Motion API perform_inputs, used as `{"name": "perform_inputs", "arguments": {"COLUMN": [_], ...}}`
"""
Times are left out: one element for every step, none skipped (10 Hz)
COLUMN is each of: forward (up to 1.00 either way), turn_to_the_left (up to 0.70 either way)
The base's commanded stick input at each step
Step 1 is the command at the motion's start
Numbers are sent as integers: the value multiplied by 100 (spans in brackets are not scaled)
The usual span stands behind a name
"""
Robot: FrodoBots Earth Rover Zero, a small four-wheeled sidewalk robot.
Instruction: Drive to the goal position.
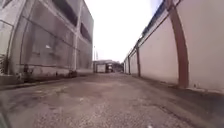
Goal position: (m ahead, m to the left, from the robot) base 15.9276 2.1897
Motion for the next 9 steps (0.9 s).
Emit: {"name": "perform_inputs", "arguments": {"forward": [70, 70, 70, 70, 70, 70, 70, 70, 70], "turn_to_the_left": [0, 0, 0, 0, 0, 0, 0, 0, 0]}}
